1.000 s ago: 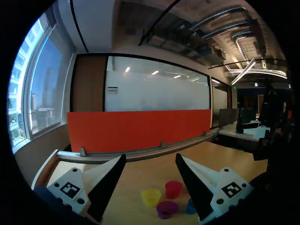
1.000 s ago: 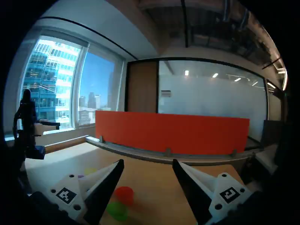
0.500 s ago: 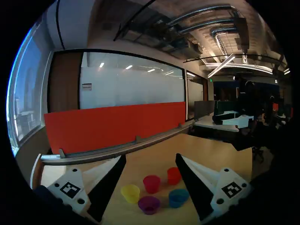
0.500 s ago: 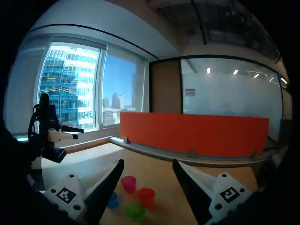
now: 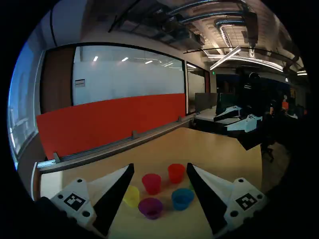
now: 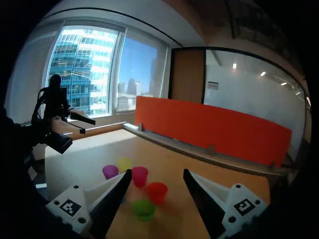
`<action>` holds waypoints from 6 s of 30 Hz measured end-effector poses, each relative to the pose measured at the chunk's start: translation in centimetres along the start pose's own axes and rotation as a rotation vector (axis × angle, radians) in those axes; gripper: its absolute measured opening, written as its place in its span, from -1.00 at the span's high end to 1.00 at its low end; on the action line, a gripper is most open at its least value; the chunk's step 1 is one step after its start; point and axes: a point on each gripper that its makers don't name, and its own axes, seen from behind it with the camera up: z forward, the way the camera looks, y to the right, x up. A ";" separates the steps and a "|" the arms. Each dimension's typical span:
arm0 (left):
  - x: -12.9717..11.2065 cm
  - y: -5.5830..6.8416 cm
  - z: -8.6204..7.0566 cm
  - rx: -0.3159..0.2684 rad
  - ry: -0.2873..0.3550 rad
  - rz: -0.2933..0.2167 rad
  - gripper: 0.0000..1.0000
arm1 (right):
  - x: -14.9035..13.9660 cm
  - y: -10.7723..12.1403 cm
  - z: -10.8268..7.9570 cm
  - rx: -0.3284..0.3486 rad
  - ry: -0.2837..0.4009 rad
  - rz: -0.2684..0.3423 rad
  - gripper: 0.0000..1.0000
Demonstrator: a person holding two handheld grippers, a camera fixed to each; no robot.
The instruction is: Pour water
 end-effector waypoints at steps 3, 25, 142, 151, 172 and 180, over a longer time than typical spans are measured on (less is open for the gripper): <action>-0.9 0.5 0.4 -0.025 -0.021 -0.002 -0.96 | -0.8 -0.3 0.2 0.015 -0.025 -0.009 -1.00; -7.6 2.4 4.4 -0.140 -0.152 0.020 -0.96 | -6.4 -1.0 3.4 0.081 -0.134 0.005 -1.00; -19.5 8.6 12.3 -0.301 -0.400 0.099 -0.76 | -19.2 -3.2 8.1 0.180 -0.342 0.039 -1.00; -18.6 8.5 11.9 -0.297 -0.379 0.104 -0.76 | -20.5 -3.5 9.0 0.187 -0.355 0.040 -1.00; -17.9 8.0 11.0 -0.274 -0.348 0.081 -0.76 | -21.2 -3.7 10.6 0.175 -0.324 0.026 -0.82; -16.6 7.6 10.1 -0.245 -0.308 0.055 -0.76 | -18.6 -4.0 10.0 0.163 -0.268 0.054 -0.81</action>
